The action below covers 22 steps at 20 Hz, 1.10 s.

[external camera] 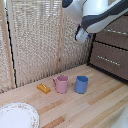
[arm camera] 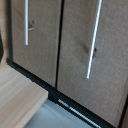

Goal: Propose to navigate your clamp on the clench of the first drawer. Use gentle force to register to the cabinet. Send posterior your swing mandate till over it lurks, a cup of pink essence. Fortify your grip after aiming concentric with the pink cup’s periphery. Manoeuvre the pink towards the cabinet's top. Drop your compression till the cup is resting inside.

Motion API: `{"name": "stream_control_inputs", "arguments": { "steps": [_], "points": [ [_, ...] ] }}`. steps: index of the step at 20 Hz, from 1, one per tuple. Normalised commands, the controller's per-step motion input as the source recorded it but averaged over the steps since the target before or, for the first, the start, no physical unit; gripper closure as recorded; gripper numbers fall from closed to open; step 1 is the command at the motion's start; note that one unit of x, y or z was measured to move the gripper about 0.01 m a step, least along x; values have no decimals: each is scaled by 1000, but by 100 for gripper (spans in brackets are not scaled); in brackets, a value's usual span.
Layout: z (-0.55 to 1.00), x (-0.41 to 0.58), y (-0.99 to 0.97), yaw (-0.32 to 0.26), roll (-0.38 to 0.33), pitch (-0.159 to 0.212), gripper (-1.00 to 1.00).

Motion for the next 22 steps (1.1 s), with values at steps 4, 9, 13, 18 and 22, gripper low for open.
{"name": "stream_control_inputs", "arguments": {
  "steps": [4, 9, 13, 18, 22],
  "points": [
    [0, -250, -431, -38, -211, -115, -100],
    [-3, -167, -433, -3, -146, -154, -100],
    [-17, -97, -463, 0, -124, -133, -100],
    [-86, -15, -481, 50, -204, -39, -100],
    [-134, -11, -462, 100, -284, 0, -100]
  ]
}}
